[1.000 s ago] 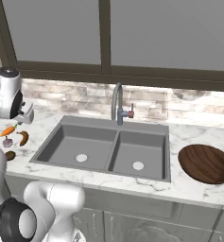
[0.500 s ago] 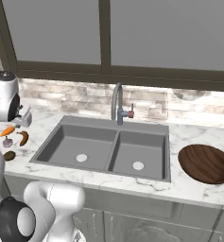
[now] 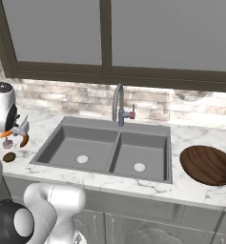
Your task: There is a mixed pile of frozen fruits and vegetables on the counter. Locate all the frozen vegetables and place the items in a bowl on the counter. Take all the frozen fruits and defrost them in a running sink.
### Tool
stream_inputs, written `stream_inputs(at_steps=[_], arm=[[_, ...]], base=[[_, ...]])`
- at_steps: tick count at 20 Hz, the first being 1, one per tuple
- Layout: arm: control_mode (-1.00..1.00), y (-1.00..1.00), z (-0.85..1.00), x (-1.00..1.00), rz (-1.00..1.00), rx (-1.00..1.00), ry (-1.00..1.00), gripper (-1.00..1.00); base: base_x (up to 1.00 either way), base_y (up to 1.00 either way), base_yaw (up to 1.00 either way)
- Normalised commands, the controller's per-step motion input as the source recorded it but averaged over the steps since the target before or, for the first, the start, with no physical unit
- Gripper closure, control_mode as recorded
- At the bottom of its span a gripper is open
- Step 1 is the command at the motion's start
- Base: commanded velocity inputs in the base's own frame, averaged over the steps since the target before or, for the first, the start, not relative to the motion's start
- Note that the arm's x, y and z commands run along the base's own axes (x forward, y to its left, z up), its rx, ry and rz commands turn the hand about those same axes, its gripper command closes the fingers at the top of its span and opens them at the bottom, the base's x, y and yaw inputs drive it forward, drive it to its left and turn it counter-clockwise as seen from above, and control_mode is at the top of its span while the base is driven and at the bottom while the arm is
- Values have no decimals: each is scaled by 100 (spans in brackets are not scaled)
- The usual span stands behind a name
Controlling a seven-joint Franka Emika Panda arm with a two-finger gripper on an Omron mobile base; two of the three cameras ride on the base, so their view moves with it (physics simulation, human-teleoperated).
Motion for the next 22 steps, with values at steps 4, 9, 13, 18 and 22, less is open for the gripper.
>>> stream_inputs(at_steps=[4,9,13,18,22], arm=[[-100,27,-2,0,0,0,0,-100],[-100,27,0,0,0,-6,-2,-100],[-100,30,-1,0,0,-6,0,-100],[-100,14,-4,0,0,-5,-1,-100],[-100,7,-5,0,-1,-11,-3,-100]], base=[[0,0,0],[0,0,0],[0,0,0],[0,0,0],[0,0,0]])
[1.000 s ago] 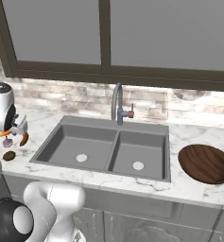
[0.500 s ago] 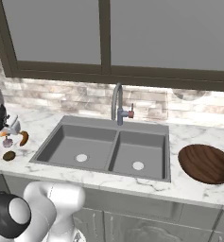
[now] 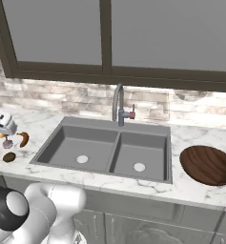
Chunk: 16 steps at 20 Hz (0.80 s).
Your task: There is a mixed pile of frozen fruits and vegetables on the counter. Locate all the frozen vegetables and place the items in a bowl on the counter. Take all the frozen fruits and defrost them in a running sink.
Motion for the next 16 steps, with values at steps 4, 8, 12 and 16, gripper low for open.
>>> stream_inputs(at_steps=[4,8,12,16], arm=[[-100,1,-5,0,0,-9,-4,-100],[-100,0,-18,3,0,-4,-1,-100],[-100,2,-21,11,0,-1,0,-100],[-100,0,-15,2,0,0,0,-100]], base=[[0,0,0],[0,0,0],[0,0,0],[0,0,0]])
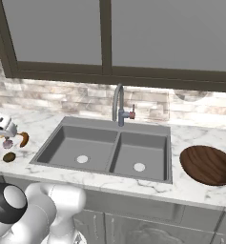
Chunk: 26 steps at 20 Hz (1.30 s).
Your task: There is a mixed pile of frozen fruits and vegetables on the counter. Locate all the frozen vegetables and place the items in a bowl on the counter. Take all the frozen fruits and defrost them in a running sink.
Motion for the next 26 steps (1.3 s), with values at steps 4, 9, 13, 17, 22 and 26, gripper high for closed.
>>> stream_inputs(at_steps=[4,9,13,17,22,26], arm=[[-100,0,-15,0,0,0,0,-100],[-100,2,-15,0,0,0,0,-100],[-100,10,-14,6,0,0,0,-100],[-100,10,-9,10,0,0,0,-100],[-100,8,-11,13,0,0,0,-100],[-100,2,-11,7,0,0,0,-100]], base=[[0,0,0],[0,0,0],[0,0,0],[0,0,0],[0,0,0],[0,0,0]])
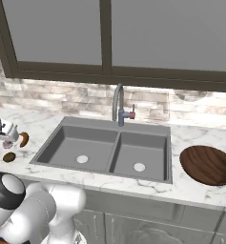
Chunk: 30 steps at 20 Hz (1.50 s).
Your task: There is a mixed pile of frozen fruits and vegetables on the counter. Locate all the frozen vegetables and place the items in a bowl on the counter. Take all the frozen fruits and defrost them in a running sink.
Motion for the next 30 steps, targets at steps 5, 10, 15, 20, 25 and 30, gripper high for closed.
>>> stream_inputs(at_steps=[5,10,15,20,25,30], arm=[[-100,0,-18,0,0,0,0,-100],[-100,1,-22,0,0,0,0,-100],[-100,0,-17,4,0,0,0,-100],[-100,0,-15,5,0,0,0,-100],[-100,1,-14,6,0,0,0,-100],[-100,5,-16,3,0,0,0,-100]], base=[[0,0,0],[0,0,0],[0,0,0],[0,0,0],[0,0,0],[0,0,0]])
